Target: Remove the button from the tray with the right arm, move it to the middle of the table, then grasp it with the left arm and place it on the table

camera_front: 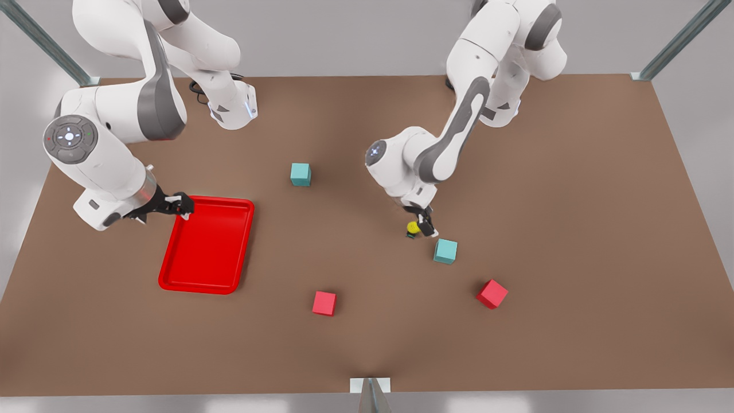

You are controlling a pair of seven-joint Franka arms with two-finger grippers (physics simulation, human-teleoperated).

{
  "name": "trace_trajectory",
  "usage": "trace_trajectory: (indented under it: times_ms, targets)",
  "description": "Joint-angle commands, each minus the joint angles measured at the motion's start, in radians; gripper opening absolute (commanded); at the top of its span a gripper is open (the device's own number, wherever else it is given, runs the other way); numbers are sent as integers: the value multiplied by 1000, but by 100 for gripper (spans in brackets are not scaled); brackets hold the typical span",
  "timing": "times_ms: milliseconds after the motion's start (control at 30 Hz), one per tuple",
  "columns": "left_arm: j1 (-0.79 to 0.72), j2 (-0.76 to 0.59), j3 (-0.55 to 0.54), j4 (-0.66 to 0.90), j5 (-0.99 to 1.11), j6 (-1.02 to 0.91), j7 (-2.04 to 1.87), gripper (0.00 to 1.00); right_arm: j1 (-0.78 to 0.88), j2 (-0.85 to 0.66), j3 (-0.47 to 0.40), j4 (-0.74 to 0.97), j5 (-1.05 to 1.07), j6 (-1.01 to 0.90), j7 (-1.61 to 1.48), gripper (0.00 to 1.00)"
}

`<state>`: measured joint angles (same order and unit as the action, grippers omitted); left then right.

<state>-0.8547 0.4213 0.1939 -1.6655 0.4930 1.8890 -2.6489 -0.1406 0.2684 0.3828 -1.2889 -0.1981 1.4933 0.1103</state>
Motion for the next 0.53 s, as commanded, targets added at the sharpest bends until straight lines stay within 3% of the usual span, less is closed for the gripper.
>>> trace_trajectory:
  times_ms: [0,33,67,133,167,200,233,500]
  targets:
    - [91,-56,91,163,-439,-350,1633,100,-4,-2,1,2,-1,-38,-6,100]
    - [224,-42,140,306,-626,-556,2120,100,-1,-2,1,0,-4,-44,-6,100]
    - [273,-42,144,385,-640,-682,2461,100,-2,-2,1,0,-3,-47,-8,100]
    - [283,-101,151,544,-576,-804,2684,100,-11,0,-1,2,-6,-48,-8,100]
    - [423,-205,53,518,-544,-772,2764,100,-11,0,-2,2,-6,-67,-8,100]
    - [502,-367,-70,333,-432,-624,2781,100,-7,0,-1,0,-7,-67,-4,100]
    - [522,-418,-85,251,-430,-565,2784,100,-7,0,-2,2,-7,-67,-6,100]
    - [523,-409,-93,230,-433,-554,2968,100,-2,2,-1,0,-4,-97,-4,100]
